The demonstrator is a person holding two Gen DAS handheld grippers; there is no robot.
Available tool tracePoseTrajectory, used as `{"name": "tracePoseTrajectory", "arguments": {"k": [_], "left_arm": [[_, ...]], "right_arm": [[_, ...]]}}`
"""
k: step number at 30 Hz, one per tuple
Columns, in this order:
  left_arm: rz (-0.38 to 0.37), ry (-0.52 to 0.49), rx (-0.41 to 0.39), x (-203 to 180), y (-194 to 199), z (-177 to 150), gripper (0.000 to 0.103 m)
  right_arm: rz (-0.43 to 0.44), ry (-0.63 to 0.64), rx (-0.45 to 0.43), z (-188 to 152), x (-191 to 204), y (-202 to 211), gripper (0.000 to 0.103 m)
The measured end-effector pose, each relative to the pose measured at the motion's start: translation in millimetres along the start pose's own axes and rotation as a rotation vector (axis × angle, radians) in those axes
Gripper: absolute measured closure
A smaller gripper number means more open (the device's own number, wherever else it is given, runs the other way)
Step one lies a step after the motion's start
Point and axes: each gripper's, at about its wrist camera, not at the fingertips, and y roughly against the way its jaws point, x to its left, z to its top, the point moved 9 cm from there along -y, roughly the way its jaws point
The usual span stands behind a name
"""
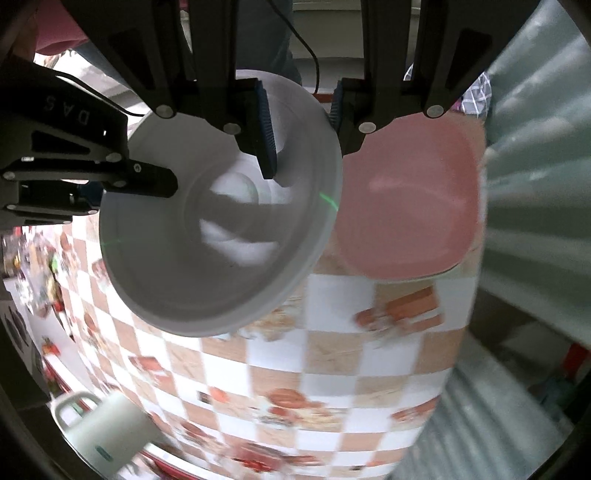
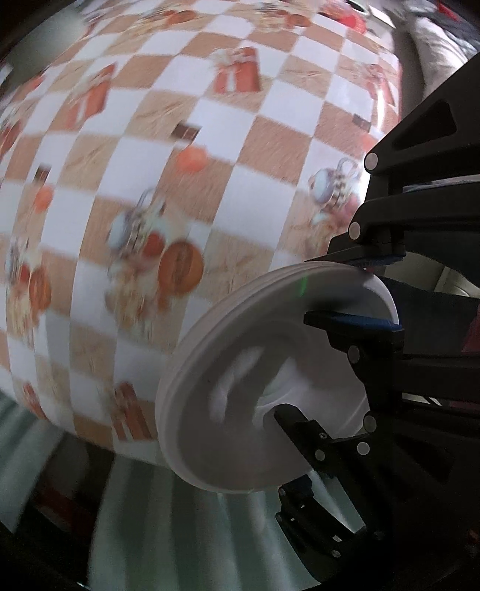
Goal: Organize plates and bowls
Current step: 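Lift the nested bowls with both grippers and carry them over the plate stack, then lower the nested bowls onto the pink plate and open both grippers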
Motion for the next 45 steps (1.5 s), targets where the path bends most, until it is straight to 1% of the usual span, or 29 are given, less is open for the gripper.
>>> {"name": "tracePoseTrajectory", "arguments": {"k": [3, 4, 11, 16, 17, 22, 30, 32, 34, 36, 37, 39, 40, 41, 42, 43, 44, 45], "left_arm": [[0.013, 0.048, -0.007, 19, 4, -7, 0.075], [0.017, 0.062, -0.008, 24, 3, -8, 0.075], [0.039, 0.157, -0.022, 66, 10, -19, 0.075], [0.051, 0.197, -0.026, 88, 11, -23, 0.075], [0.053, 0.204, -0.026, 92, 11, -23, 0.075], [0.058, 0.227, -0.019, 106, 6, -21, 0.075], [0.066, 0.226, -0.008, 115, -9, -14, 0.074], [0.082, 0.224, -0.015, 117, -11, -13, 0.068], [0.094, 0.217, -0.02, 116, -11, -12, 0.057], [0.134, 0.21, -0.032, 117, -10, -12, 0.044], [0.145, 0.208, -0.032, 118, -10, -12, 0.042], [0.148, 0.219, -0.028, 121, -10, -14, 0.031], [0.151, 0.229, -0.029, 123, -10, -14, 0.03], [0.162, 0.24, -0.032, 126, -9, -15, 0.028], [0.167, 0.251, -0.034, 129, -8, -16, 0.024], [0.159, 0.263, -0.04, 131, -7, -17, 0.022], [0.142, 0.275, -0.046, 132, -5, -17, 0.02], [0.137, 0.284, -0.046, 133, -4, -18, 0.018]], "right_arm": [[-0.001, 0.047, 0.006, 10, 20, -5, 0.08], [-0.001, 0.061, 0.008, 7, 25, -8, 0.08], [-0.011, 0.15, 0.017, 15, 64, -20, 0.08], [-0.021, 0.188, 0.02, 25, 86, -28, 0.079], [-0.021, 0.193, 0.02, 23, 88, -31, 0.079], [-0.026, 0.203, 0.026, 34, 98, -44, 0.079], [-0.014, 0.195, 0.044, 48, 102, -65, 0.079], [0.0, 0.197, 0.049, 50, 104, -68, 0.079], [0.005, 0.2, 0.058, 46, 105, -68, 0.079], [-0.016, 0.207, 0.056, 46, 103, -71, 0.079], [-0.024, 0.209, 0.054, 46, 102, -71, 0.077], [-0.028, 0.201, 0.053, 45, 97, -71, 0.073], [-0.03, 0.195, 0.051, 45, 94, -70, 0.068], [-0.031, 0.19, 0.048, 44, 90, -68, 0.054], [-0.038, 0.186, 0.041, 44, 87, -65, 0.047], [-0.04, 0.184, 0.033, 46, 86, -66, 0.038], [-0.033, 0.183, 0.026, 45, 84, -64, 0.032], [-0.024, 0.18, 0.026, 45, 83, -62, 0.03]]}}
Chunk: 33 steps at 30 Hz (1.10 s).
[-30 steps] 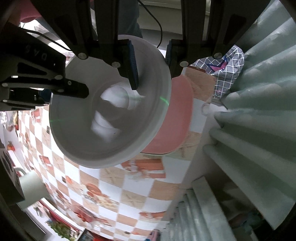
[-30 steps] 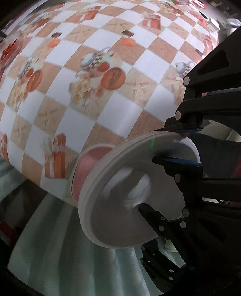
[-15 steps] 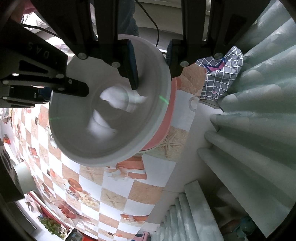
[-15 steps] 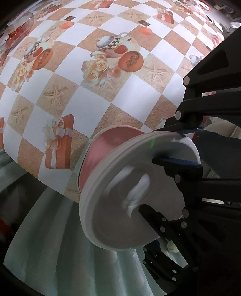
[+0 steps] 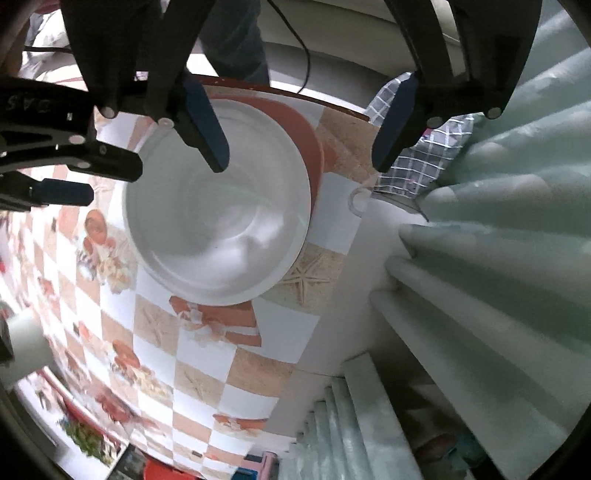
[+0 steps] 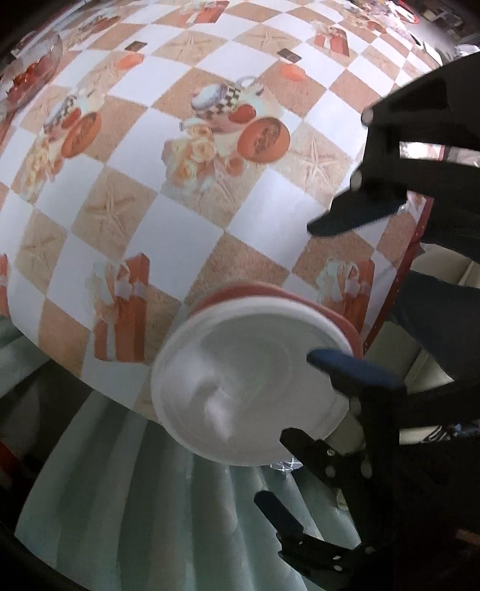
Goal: Organize plates and bowls
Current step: 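Lower the nested bowls onto the pink plate and open both grippers, then withdraw both grippers from the bowl and plate stack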
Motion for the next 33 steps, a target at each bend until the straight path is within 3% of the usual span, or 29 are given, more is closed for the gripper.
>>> {"name": "tracePoseTrajectory", "arguments": {"k": [4, 5, 6, 11, 22, 33], "left_arm": [[0.044, -0.012, -0.002, 3, 3, -2, 0.011], [0.052, -0.02, -0.009, 2, 5, -1, 0.011], [0.065, -0.03, -0.022, 0, 7, -1, 0.011], [0.121, -0.075, -0.075, -4, 18, 2, 0.01], [0.066, -0.123, -0.088, -18, 32, -3, 0.01], [0.061, -0.145, -0.072, -24, 37, -18, 0.01]], "right_arm": [[0.012, 0.006, -0.012, -4, 1, 5, 0.016], [0.012, 0.016, -0.021, -4, 3, 6, 0.002], [0.015, 0.028, -0.039, -4, 4, 10, 0.0], [-0.031, 0.077, -0.124, -3, 7, 29, 0.0], [-0.021, 0.083, -0.152, -7, 11, 51, 0.0], [-0.039, 0.083, -0.162, -15, 8, 61, 0.0]]}}
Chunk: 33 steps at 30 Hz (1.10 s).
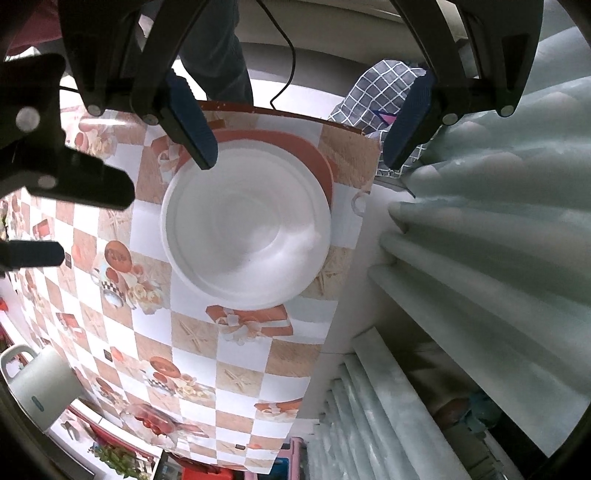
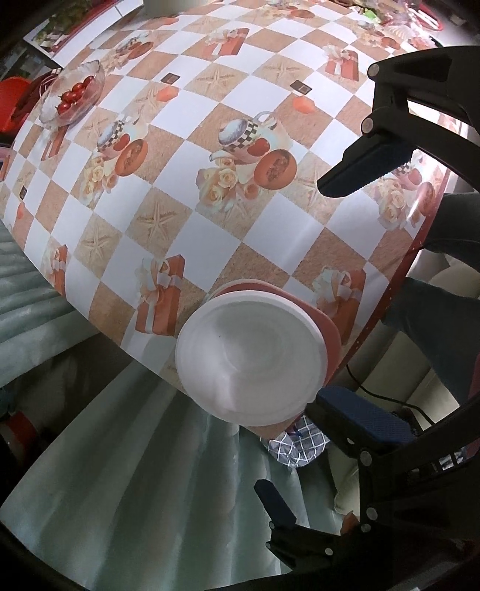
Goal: Organize plates and bowls
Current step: 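Withdraw both grippers from the bowl and plate stack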
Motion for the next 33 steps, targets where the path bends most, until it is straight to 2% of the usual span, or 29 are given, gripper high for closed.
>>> {"name": "tracePoseTrajectory", "arguments": {"k": [7, 19, 33], "left_arm": [[-0.003, -0.03, 0.015, -5, 3, -8, 0.01], [0.015, -0.031, 0.009, -4, 9, -3, 0.01], [0.053, -0.016, 0.061, -3, 1, -14, 0.01]], "right_arm": [[-0.045, 0.023, -0.013, 0, 1, 7, 0.0], [-0.037, 0.038, -0.012, 4, 4, 9, 0.0], [-0.001, 0.048, 0.017, -1, 6, -1, 0.0]]}}
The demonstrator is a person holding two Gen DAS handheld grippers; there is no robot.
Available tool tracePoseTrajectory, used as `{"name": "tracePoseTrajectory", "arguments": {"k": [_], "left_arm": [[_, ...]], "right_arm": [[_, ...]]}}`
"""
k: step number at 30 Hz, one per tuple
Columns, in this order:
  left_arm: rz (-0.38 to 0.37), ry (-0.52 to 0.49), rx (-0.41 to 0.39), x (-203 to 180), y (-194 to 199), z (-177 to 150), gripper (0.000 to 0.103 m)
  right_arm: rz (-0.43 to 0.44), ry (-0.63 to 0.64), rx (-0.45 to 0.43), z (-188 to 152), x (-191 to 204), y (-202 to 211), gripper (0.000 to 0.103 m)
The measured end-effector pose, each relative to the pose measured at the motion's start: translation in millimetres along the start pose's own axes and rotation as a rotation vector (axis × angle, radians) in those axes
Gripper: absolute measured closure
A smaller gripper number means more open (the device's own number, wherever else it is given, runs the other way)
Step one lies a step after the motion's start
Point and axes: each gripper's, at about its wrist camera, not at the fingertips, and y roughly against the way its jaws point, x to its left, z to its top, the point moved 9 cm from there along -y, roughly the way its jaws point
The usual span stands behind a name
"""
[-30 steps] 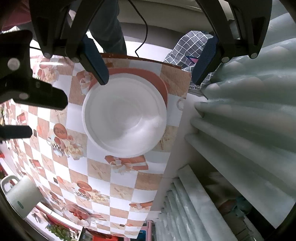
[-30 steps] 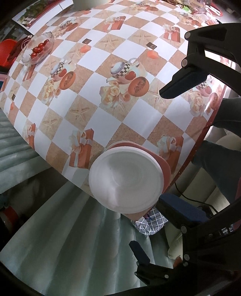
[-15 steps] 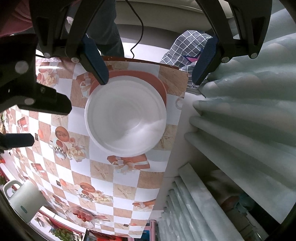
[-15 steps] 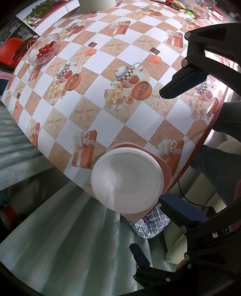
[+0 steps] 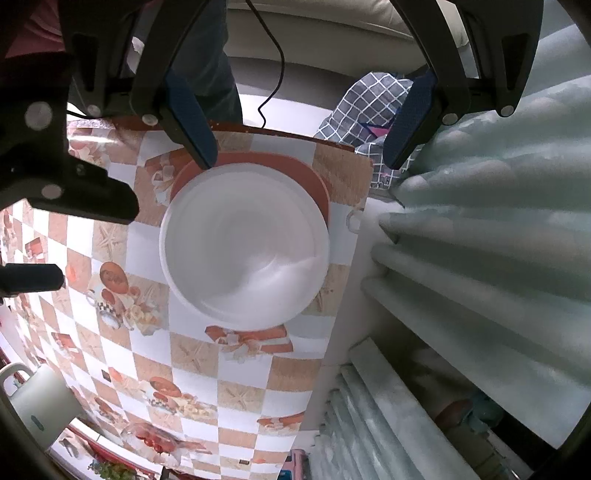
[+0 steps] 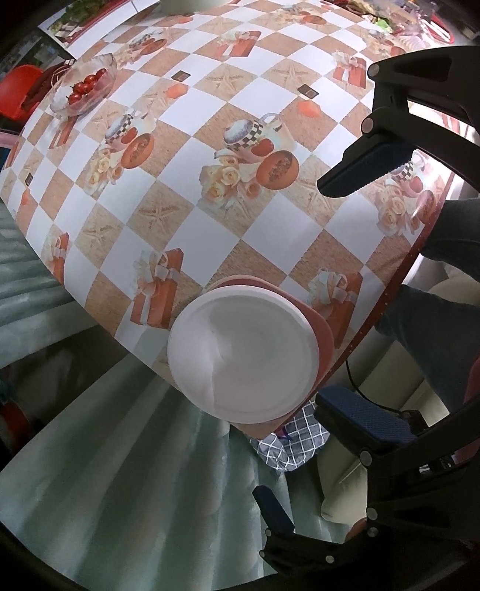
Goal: Organize plates and bowls
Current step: 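Withdraw both grippers from the bowl and plate stack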
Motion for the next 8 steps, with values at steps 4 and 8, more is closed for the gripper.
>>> {"name": "tracePoseTrajectory", "arguments": {"k": [4, 8], "left_arm": [[0.012, 0.008, 0.015, 0.0, -4.3, -3.0, 0.01], [0.01, 0.022, -0.046, 2.0, 2.1, -0.1, 0.01]], "right_arm": [[0.007, 0.012, 0.007, -1.9, 1.3, -2.5, 0.0], [0.021, 0.013, 0.009, -2.1, 1.5, -4.5, 0.0]]}}
